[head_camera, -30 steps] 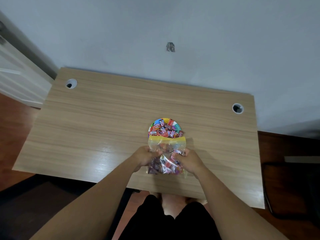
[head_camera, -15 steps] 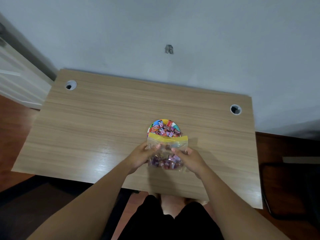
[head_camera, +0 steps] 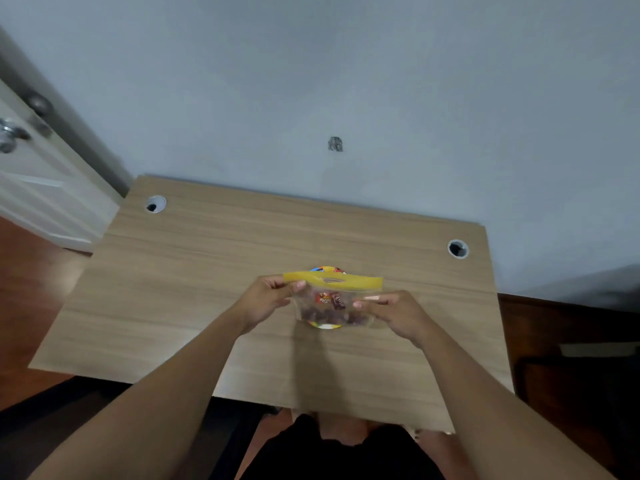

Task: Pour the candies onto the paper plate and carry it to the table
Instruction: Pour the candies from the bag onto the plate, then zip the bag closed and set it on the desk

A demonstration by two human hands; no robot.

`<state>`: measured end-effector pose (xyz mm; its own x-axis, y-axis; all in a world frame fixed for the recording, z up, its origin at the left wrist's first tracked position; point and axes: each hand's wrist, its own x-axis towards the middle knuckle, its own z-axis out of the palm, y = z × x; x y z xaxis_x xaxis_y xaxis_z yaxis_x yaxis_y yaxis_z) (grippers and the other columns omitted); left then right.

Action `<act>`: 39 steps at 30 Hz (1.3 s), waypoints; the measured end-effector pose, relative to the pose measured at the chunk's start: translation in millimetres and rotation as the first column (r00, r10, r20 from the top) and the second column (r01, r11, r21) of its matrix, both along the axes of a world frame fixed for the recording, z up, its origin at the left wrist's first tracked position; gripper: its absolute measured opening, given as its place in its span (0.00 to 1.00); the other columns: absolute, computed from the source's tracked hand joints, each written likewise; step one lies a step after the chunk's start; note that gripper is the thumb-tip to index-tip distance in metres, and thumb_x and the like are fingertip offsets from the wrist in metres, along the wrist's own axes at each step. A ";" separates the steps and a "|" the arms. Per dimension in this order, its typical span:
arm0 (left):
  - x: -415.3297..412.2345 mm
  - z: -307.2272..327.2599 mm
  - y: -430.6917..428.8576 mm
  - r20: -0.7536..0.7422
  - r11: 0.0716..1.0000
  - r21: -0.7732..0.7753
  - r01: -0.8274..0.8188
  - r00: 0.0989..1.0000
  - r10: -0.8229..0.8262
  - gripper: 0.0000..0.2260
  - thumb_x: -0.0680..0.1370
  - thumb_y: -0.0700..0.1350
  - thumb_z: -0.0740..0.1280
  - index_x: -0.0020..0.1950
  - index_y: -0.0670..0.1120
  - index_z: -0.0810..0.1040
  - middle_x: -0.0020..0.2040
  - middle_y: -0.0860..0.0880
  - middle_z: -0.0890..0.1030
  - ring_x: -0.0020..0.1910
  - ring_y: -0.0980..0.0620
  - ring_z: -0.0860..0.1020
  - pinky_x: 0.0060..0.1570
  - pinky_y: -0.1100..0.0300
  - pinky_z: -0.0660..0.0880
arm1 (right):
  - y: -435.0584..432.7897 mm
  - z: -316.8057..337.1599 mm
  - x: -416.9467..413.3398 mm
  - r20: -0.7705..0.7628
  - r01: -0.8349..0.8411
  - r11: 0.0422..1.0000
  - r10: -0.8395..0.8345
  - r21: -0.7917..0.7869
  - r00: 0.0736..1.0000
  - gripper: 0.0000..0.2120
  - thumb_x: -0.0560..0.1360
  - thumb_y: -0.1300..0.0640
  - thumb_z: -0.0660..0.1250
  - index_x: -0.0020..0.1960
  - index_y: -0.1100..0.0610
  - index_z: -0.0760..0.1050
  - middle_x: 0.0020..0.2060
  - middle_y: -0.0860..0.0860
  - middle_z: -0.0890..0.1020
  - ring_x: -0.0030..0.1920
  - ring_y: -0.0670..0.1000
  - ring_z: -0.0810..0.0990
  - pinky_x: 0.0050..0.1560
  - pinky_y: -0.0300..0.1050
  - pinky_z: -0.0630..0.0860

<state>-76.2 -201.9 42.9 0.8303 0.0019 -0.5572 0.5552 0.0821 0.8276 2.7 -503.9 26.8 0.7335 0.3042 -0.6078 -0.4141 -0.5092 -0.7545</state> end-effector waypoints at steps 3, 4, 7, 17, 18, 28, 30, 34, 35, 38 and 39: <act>16.1 21.8 5.4 0.065 0.999 0.036 0.000 0.998 -0.002 0.16 0.85 0.49 0.67 0.66 0.41 0.84 0.63 0.41 0.87 0.61 0.53 0.84 0.69 0.48 0.75 | 8.3 30.7 17.6 0.090 -0.045 0.999 0.044 0.015 0.995 0.13 0.73 0.46 0.82 0.54 0.49 0.91 0.45 0.47 0.92 0.44 0.42 0.77 0.46 0.42 0.70; 21.8 28.0 7.3 0.088 0.999 0.037 0.006 0.996 -0.009 0.16 0.86 0.49 0.66 0.66 0.41 0.84 0.62 0.41 0.87 0.62 0.52 0.84 0.67 0.50 0.75 | 12.9 42.0 22.2 0.104 -0.061 0.998 0.057 0.032 0.993 0.13 0.73 0.48 0.82 0.56 0.51 0.91 0.45 0.45 0.91 0.44 0.40 0.79 0.47 0.40 0.72; 39.1 43.0 13.7 0.142 0.998 0.048 0.036 0.989 -0.042 0.17 0.86 0.51 0.65 0.66 0.41 0.84 0.60 0.43 0.89 0.66 0.49 0.84 0.67 0.50 0.74 | 21.8 67.6 40.3 0.175 -0.094 0.994 0.082 0.059 0.981 0.13 0.75 0.52 0.81 0.57 0.56 0.90 0.38 0.37 0.88 0.37 0.32 0.80 0.43 0.30 0.73; 87.2 81.7 35.0 0.371 0.973 0.152 -0.176 0.922 0.109 0.05 0.82 0.42 0.71 0.52 0.42 0.86 0.44 0.43 0.86 0.42 0.55 0.85 0.59 0.49 0.79 | 45.0 98.3 80.7 0.300 -0.141 0.990 0.144 -0.031 0.943 0.37 0.62 0.19 0.73 0.57 0.46 0.90 0.37 0.52 0.67 0.41 0.51 0.72 0.50 0.45 0.64; 90.9 83.7 36.9 0.383 0.974 0.098 -0.206 0.911 0.154 0.03 0.81 0.39 0.72 0.51 0.40 0.85 0.43 0.43 0.85 0.39 0.55 0.86 0.57 0.51 0.80 | 44.8 95.9 85.1 0.286 -0.175 0.983 0.181 -0.048 0.941 0.33 0.64 0.20 0.74 0.56 0.42 0.90 0.39 0.52 0.70 0.46 0.51 0.80 0.69 0.72 0.67; 102.5 89.4 51.3 0.423 0.951 0.185 -0.247 0.894 0.150 0.05 0.77 0.40 0.77 0.44 0.43 0.84 0.42 0.45 0.85 0.41 0.55 0.80 0.42 0.69 0.76 | 82.8 130.5 104.8 0.343 -0.335 0.931 0.366 -0.148 0.865 0.28 0.65 0.30 0.81 0.61 0.42 0.87 0.54 0.37 0.88 0.57 0.37 0.84 0.65 0.44 0.79; 103.9 87.0 48.8 0.410 0.953 0.214 -0.214 0.905 0.111 0.06 0.77 0.39 0.77 0.41 0.44 0.83 0.41 0.44 0.83 0.41 0.53 0.80 0.39 0.68 0.77 | 101.0 134.4 106.4 0.409 -0.346 0.925 0.379 -0.157 0.830 0.29 0.66 0.33 0.82 0.63 0.43 0.86 0.56 0.40 0.89 0.58 0.39 0.85 0.65 0.45 0.80; 103.5 88.9 48.4 0.388 0.956 0.215 -0.198 0.916 0.103 0.03 0.75 0.40 0.79 0.43 0.42 0.87 0.42 0.41 0.87 0.43 0.55 0.83 0.46 0.65 0.78 | 130.4 142.1 104.8 0.500 -0.366 0.915 0.401 -0.172 0.767 0.19 0.70 0.40 0.82 0.58 0.46 0.87 0.51 0.41 0.89 0.52 0.40 0.86 0.56 0.42 0.80; 102.8 90.6 49.0 0.384 0.960 0.190 -0.207 0.915 0.121 0.05 0.75 0.39 0.79 0.46 0.38 0.88 0.43 0.41 0.89 0.43 0.57 0.84 0.46 0.67 0.79 | 136.3 141.9 103.8 0.518 -0.374 0.911 0.408 -0.176 0.752 0.17 0.71 0.41 0.82 0.56 0.47 0.87 0.49 0.42 0.89 0.50 0.40 0.85 0.53 0.41 0.80; 99.4 94.1 51.8 0.399 0.964 0.132 -0.230 0.903 0.161 0.09 0.76 0.35 0.77 0.53 0.32 0.88 0.42 0.49 0.90 0.40 0.61 0.86 0.46 0.71 0.79 | 149.5 139.9 102.2 0.584 -0.367 0.909 0.410 -0.198 0.701 0.10 0.75 0.43 0.79 0.48 0.49 0.86 0.41 0.45 0.88 0.41 0.43 0.83 0.44 0.44 0.76; 97.7 94.3 53.9 0.407 0.967 0.119 -0.227 0.899 0.161 0.09 0.76 0.35 0.76 0.55 0.32 0.87 0.43 0.47 0.91 0.41 0.61 0.87 0.46 0.70 0.80 | 152.0 139.0 101.8 0.597 -0.358 0.910 0.409 -0.210 0.690 0.10 0.77 0.43 0.77 0.46 0.49 0.86 0.39 0.46 0.87 0.39 0.45 0.83 0.43 0.47 0.76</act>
